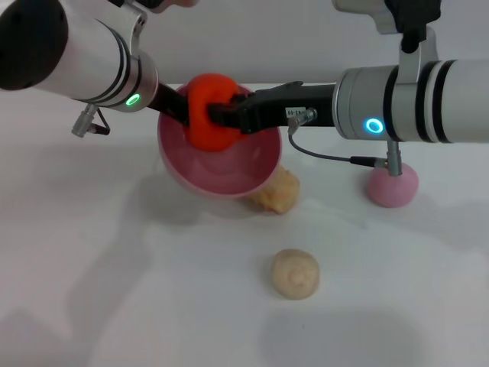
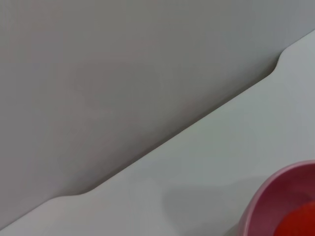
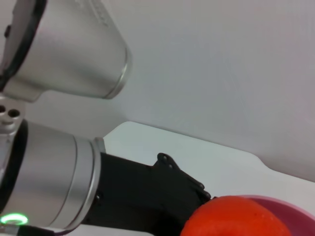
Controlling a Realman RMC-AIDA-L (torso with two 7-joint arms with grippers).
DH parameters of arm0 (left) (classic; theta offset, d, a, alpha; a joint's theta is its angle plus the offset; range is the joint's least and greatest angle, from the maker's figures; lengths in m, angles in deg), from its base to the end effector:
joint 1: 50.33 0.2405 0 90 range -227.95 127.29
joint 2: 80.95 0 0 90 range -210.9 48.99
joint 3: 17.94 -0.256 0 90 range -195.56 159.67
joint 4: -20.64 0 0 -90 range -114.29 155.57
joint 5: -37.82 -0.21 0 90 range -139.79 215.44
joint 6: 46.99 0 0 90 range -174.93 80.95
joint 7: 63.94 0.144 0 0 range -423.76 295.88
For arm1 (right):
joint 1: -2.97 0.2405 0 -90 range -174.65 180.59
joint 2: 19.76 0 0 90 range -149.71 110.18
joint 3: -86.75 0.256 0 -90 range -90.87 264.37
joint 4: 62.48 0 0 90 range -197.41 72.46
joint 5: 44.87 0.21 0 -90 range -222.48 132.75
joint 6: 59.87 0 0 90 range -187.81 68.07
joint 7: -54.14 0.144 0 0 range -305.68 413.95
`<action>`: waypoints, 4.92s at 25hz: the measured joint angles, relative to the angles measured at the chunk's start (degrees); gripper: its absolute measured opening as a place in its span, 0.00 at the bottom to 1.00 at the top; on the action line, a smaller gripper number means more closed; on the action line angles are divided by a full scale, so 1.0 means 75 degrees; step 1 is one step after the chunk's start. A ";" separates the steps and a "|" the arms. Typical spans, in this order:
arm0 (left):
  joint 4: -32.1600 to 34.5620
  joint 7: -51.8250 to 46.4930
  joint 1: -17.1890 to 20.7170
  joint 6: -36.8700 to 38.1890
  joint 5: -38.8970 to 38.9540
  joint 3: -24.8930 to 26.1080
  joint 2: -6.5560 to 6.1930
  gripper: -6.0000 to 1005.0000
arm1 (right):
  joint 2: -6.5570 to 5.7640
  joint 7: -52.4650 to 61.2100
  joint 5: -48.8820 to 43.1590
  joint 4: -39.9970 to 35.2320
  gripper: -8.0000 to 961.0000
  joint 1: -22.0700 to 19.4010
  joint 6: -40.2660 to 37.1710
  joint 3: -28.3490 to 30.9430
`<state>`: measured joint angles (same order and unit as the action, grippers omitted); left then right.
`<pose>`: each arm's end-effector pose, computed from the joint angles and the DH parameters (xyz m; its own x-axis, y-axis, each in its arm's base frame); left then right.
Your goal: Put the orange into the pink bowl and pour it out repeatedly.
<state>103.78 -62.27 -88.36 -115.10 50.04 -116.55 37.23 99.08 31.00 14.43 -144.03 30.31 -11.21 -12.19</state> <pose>-0.1182 0.3961 -0.0136 0.8061 0.5905 0.0379 0.4087 -0.5094 -0.7573 0.0911 0.3574 -0.0514 0.7115 -0.5538 -0.4326 -0.6825 -0.6911 -0.2379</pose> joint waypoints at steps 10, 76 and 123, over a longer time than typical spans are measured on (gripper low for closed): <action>0.0001 0.0000 0.0026 -0.0041 -0.0049 0.0080 -0.0017 0.10 | 0.0007 -0.0219 -0.0051 -0.0249 0.57 -0.0388 0.0033 -0.0011; -0.1523 -0.0290 0.0575 0.0772 0.1701 -0.0020 0.0023 0.10 | 0.0033 -0.3043 -0.0005 0.0062 0.78 -0.1262 -0.2985 0.0818; -0.4598 -0.0168 0.3256 1.3572 0.0804 0.0321 0.0012 0.80 | 0.0030 -0.1343 -0.0360 0.3425 0.83 -0.1690 -1.1608 -0.2066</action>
<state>69.30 -63.53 -63.94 -13.31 56.07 -114.15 37.32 99.31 20.93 11.73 -118.35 17.64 -98.27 -27.68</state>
